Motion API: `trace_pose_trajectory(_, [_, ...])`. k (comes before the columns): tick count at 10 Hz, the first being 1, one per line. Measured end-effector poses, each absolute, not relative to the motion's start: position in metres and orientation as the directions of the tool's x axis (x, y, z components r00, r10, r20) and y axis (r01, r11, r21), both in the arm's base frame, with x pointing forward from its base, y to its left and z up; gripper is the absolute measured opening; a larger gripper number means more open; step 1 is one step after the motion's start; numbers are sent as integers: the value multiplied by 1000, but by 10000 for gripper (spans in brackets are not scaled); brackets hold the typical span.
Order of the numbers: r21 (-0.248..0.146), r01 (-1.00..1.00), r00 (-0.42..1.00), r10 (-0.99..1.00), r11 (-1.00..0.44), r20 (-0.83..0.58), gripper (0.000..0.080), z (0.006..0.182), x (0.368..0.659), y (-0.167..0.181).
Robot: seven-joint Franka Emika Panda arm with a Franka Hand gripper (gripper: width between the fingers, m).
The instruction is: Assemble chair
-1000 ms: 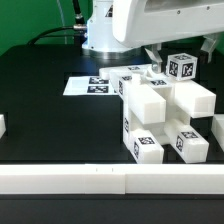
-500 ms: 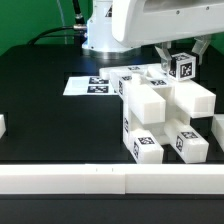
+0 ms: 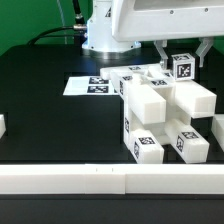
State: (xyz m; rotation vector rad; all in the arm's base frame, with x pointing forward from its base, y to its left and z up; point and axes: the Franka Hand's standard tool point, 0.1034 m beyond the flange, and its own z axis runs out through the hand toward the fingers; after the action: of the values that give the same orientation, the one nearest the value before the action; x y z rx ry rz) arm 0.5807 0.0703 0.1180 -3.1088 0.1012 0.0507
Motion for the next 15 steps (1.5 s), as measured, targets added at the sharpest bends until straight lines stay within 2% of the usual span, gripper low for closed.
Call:
trace_pose_trajectory(2, [-22, -277, 960, -276, -961, -40, 287, 118, 580, 74])
trace_pose_trajectory(8, [-24, -682, 731, -679, -731, -66, 287, 117, 580, 75])
trace_pose_trajectory(14, [0, -934, 355, -931, -356, -85, 288, 117, 580, 81])
trace_pose_trajectory(15, [2, -940, 340, -937, -341, -85, 288, 117, 580, 82])
